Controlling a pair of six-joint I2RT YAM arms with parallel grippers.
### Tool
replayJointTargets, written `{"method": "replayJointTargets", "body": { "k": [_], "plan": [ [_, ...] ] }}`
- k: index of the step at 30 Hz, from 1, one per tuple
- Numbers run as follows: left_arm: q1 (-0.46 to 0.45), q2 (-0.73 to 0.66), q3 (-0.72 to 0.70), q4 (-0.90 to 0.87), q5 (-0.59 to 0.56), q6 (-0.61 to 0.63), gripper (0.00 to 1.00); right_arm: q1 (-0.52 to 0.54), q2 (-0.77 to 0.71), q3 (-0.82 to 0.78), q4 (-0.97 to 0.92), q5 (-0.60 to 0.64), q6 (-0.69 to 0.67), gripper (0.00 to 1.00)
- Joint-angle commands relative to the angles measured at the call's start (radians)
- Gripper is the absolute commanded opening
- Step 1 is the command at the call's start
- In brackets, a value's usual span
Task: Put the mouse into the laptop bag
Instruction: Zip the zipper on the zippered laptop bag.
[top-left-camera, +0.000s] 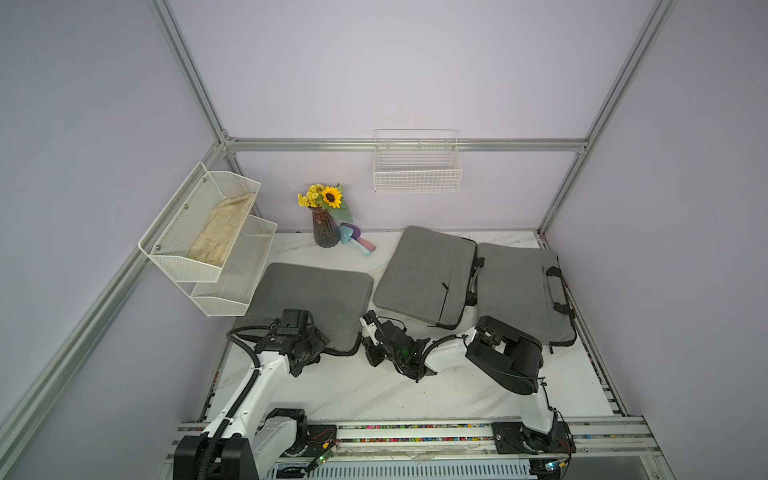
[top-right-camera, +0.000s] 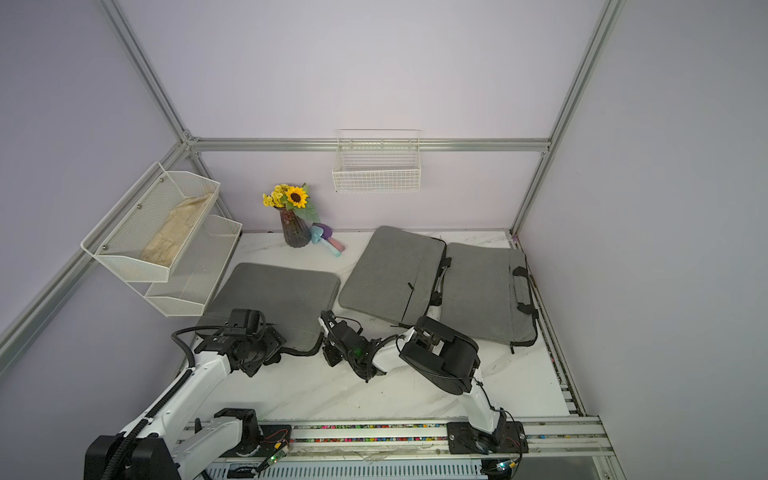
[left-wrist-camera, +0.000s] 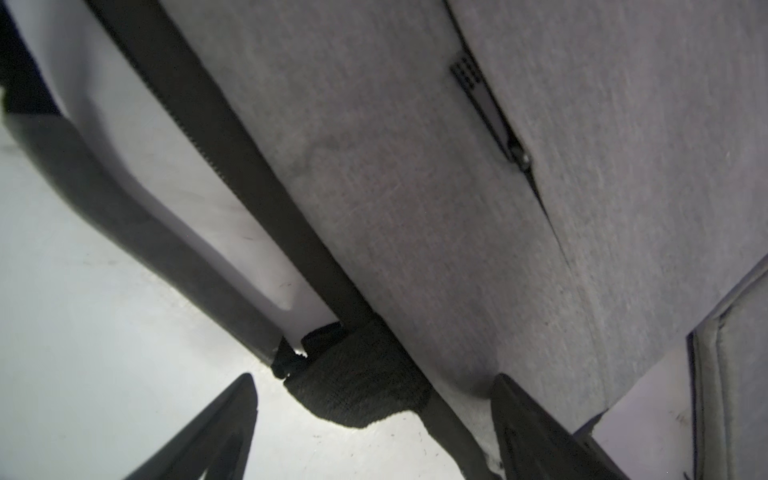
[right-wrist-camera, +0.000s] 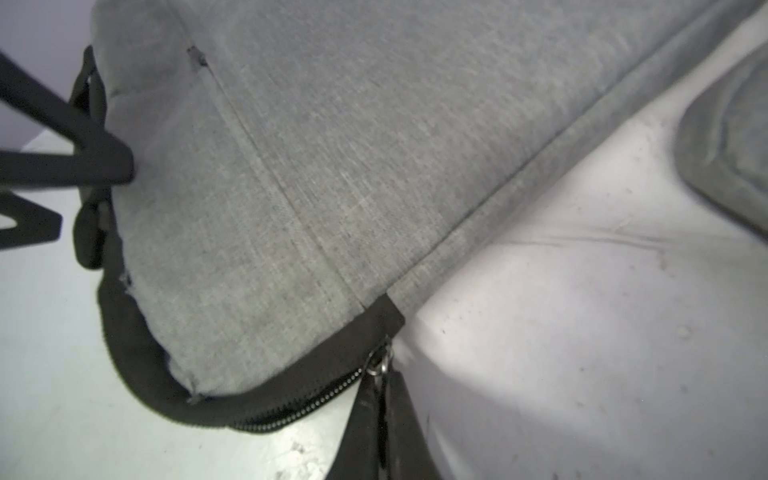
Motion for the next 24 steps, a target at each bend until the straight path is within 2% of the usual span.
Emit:
{"method": "replayJointTargets", "body": {
  "k": [1, 8, 15, 24],
  "plan": [
    [0.006, 0.006, 0.006, 0.091, 0.102, 0.029, 0.76, 0.001, -0.003, 0.001, -0.032, 0.016, 0.016, 0.00],
    [0.003, 0.091, -0.025, 0.184, 0.166, 0.005, 0.55, -0.057, -0.041, -0.005, -0.032, -0.043, 0.045, 0.00],
    [-0.043, 0.156, -0.073, 0.296, 0.171, -0.056, 0.31, -0.043, -0.100, -0.068, -0.015, -0.085, 0.020, 0.00],
    [-0.157, 0.188, -0.082, 0.357, 0.107, -0.153, 0.21, 0.075, -0.140, -0.113, 0.001, -0.103, -0.001, 0.00]
  ]
}}
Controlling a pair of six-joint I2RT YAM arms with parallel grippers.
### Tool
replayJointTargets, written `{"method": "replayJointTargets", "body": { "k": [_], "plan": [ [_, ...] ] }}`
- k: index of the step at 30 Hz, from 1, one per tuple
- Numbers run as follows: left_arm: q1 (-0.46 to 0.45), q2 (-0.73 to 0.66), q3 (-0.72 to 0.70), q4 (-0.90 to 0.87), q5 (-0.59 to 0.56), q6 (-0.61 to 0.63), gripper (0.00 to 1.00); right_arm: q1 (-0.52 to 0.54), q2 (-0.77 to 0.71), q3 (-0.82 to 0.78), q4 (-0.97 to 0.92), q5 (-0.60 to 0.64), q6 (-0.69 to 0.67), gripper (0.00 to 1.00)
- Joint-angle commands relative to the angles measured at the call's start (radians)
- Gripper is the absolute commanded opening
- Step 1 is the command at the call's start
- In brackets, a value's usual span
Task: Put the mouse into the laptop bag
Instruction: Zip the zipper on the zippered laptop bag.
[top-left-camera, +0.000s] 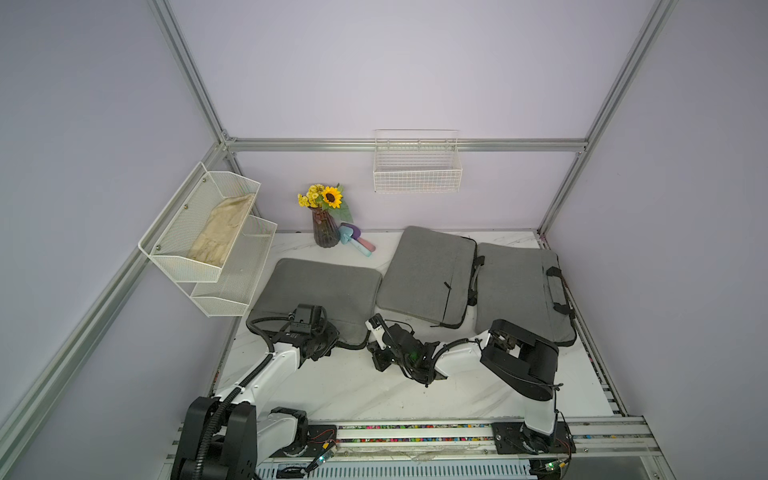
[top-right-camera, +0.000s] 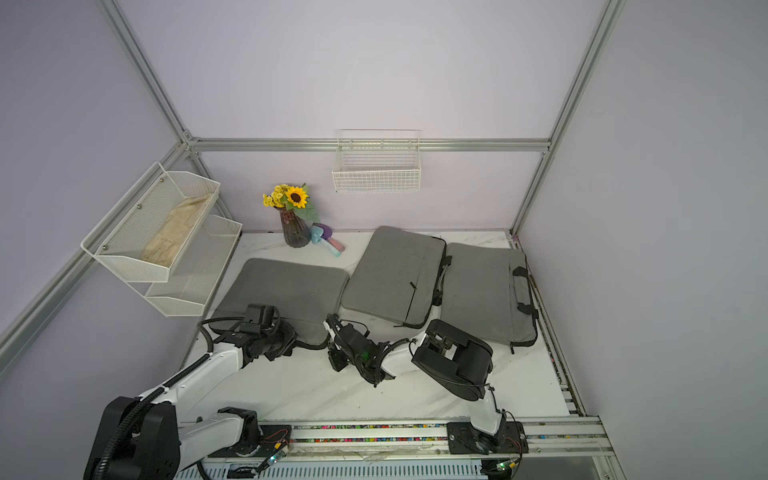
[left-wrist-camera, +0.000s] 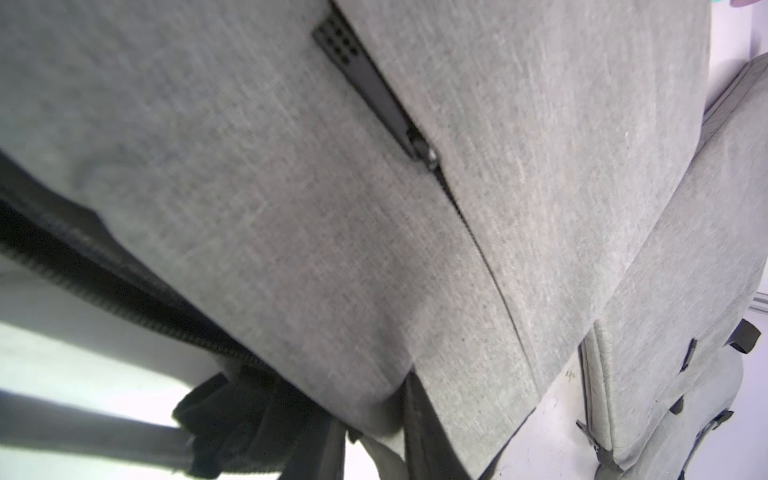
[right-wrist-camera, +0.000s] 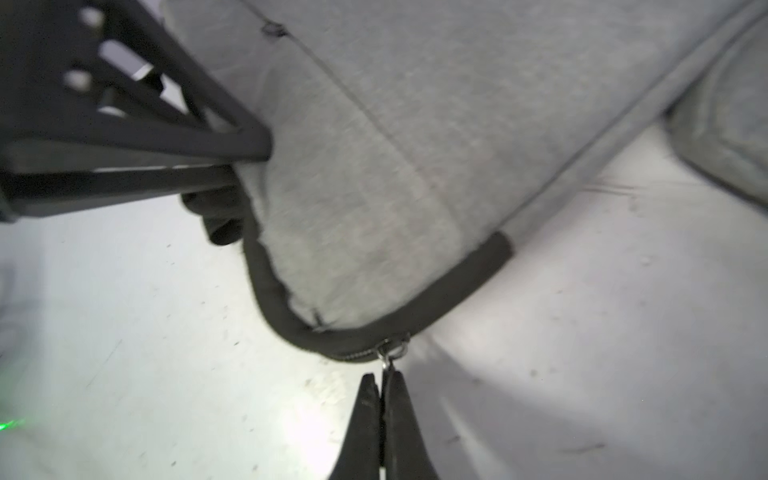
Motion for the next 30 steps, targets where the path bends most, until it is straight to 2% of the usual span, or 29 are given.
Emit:
{"method": "replayJointTargets", "body": {
  "k": [1, 9, 12, 16, 18, 20, 24, 30],
  "plan": [
    [-0.034, 0.030, -0.052, 0.030, -0.007, -0.044, 0.21, 0.047, -0.031, -0.009, 0.013, -0.059, -0.013, 0.00],
    [-0.044, -0.025, -0.069, 0.031, -0.020, -0.072, 0.21, 0.081, 0.034, 0.065, -0.007, -0.054, 0.047, 0.00],
    [-0.045, -0.048, -0.048, -0.025, -0.049, -0.062, 0.39, 0.079, 0.040, 0.080, -0.030, 0.000, 0.109, 0.00],
    [-0.043, -0.104, 0.018, -0.175, -0.129, -0.045, 0.71, 0.061, 0.011, 0.060, -0.075, 0.075, 0.191, 0.00],
    [-0.042, -0.141, 0.049, -0.239, -0.156, -0.038, 0.80, 0.028, -0.001, 0.042, -0.094, 0.068, 0.228, 0.00],
    [-0.039, -0.183, 0.069, -0.282, -0.187, -0.014, 0.85, -0.013, -0.020, 0.007, -0.095, 0.062, 0.258, 0.00],
    [0.006, -0.257, 0.077, -0.344, -0.218, 0.018, 0.87, -0.096, -0.059, -0.038, -0.114, 0.081, 0.292, 0.00],
    [0.172, -0.334, 0.050, -0.393, -0.211, 0.105, 0.94, -0.195, -0.050, -0.016, -0.158, 0.081, 0.298, 0.00]
  ]
}}
